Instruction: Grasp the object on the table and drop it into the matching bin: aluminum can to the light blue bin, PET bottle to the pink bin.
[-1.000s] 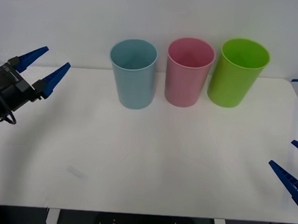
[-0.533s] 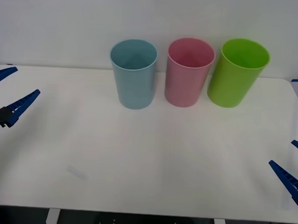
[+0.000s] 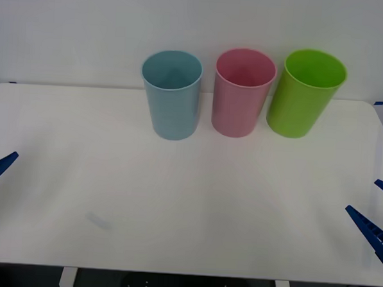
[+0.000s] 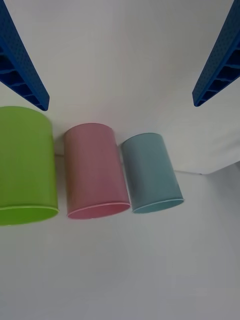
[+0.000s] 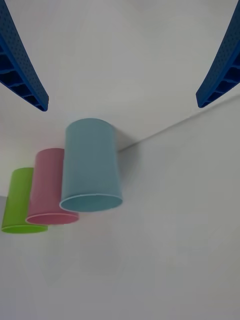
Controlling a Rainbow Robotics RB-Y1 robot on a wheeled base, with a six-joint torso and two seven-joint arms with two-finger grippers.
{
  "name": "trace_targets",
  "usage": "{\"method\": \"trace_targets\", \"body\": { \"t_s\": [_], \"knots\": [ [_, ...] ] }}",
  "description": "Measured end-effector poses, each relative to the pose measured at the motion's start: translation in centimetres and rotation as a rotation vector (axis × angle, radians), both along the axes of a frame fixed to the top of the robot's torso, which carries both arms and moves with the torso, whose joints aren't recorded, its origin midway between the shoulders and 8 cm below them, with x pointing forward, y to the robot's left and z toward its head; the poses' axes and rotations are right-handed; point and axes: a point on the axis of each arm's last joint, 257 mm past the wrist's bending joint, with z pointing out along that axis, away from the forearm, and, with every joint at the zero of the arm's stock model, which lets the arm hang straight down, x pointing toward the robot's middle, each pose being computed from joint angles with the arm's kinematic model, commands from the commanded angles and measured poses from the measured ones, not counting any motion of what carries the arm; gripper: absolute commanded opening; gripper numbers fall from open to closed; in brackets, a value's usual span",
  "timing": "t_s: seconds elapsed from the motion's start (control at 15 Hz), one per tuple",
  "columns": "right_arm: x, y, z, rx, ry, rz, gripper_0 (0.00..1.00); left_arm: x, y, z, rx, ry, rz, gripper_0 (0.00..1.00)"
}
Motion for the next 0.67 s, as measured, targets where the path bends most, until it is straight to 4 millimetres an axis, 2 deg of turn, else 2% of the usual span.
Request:
{"method": "trace_targets", "body": {
  "t_s": [0.2,0.67],
  "knots": [
    [0.0,0.0,0.0,0.000,0.000,0.000,1.00,-1.4,1.1,-0.9,-0.012,0.023,0.026,1.00],
    [0.0,0.0,0.0,0.000,0.000,0.000,1.00,-2.3,2.0,-1.5,-0.012,0.042,0.047,1.00]
  ]
}}
